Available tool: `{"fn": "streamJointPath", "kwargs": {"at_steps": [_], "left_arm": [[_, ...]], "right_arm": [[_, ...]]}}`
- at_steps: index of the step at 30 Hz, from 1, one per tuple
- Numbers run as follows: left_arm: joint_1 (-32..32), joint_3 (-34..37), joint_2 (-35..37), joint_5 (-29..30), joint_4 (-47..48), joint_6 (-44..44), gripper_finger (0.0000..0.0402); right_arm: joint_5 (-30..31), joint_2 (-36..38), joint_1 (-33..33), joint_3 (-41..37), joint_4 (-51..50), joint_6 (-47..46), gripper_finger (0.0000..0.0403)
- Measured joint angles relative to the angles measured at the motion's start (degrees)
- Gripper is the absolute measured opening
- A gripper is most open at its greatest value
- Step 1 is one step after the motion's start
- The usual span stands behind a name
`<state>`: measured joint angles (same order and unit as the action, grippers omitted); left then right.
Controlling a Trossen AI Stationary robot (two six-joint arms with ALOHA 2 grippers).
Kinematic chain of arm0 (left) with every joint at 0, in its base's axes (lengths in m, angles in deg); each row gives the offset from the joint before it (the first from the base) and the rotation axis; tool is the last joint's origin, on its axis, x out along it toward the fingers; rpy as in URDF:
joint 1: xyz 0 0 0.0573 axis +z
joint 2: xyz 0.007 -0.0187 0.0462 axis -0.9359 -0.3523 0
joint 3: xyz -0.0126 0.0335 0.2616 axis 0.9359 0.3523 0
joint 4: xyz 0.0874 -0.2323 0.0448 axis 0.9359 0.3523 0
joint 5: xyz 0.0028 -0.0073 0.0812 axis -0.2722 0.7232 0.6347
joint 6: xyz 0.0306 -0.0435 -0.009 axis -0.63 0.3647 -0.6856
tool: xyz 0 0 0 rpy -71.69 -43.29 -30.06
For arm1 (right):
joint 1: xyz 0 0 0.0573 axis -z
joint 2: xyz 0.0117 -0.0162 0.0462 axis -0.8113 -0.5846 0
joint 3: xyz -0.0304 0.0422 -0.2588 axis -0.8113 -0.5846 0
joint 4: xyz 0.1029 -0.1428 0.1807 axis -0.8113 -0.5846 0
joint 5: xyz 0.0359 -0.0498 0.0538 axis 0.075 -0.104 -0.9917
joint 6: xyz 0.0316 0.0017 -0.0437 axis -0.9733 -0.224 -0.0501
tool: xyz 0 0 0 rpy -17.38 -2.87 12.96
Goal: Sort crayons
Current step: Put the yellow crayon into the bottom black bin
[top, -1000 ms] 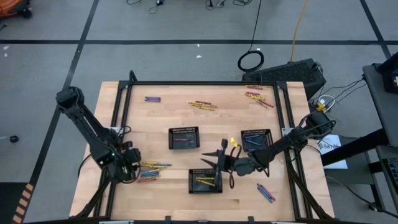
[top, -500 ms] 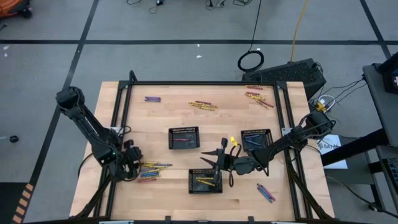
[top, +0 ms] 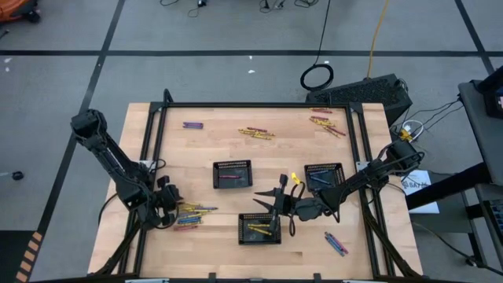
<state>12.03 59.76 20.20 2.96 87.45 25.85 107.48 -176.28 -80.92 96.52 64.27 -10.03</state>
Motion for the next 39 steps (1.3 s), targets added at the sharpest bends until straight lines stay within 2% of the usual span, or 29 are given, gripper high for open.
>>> {"fn": "streamJointPath", "kwargs": {"at_steps": [4,8,22,30,39], "left_arm": [[0.0,0.0,0.0,0.5,0.0,0.0,0.0035],[0.0,0.0,0.0,1.4,0.0,-0.1,0.0035],[0.0,0.0,0.0,0.8,-1.8,-3.2,0.0106],[2.5,0.0,0.0,-0.6,-2.6,-8.7,0.0090],[6.5,0.0,-1.0,-6.4,-5.6,-15.8,0.0079]], "right_arm": [[0.0,0.0,0.0,0.0,0.0,0.1,0.0073],[0.0,0.0,0.0,0.0,0.0,0.2,0.0073],[0.0,0.0,0.5,0.0,0.0,0.6,0.0073],[0.0,0.0,0.5,0.0,0.0,0.6,0.0073],[0.0,0.0,0.5,0.0,0.0,0.8,0.0073]]}}
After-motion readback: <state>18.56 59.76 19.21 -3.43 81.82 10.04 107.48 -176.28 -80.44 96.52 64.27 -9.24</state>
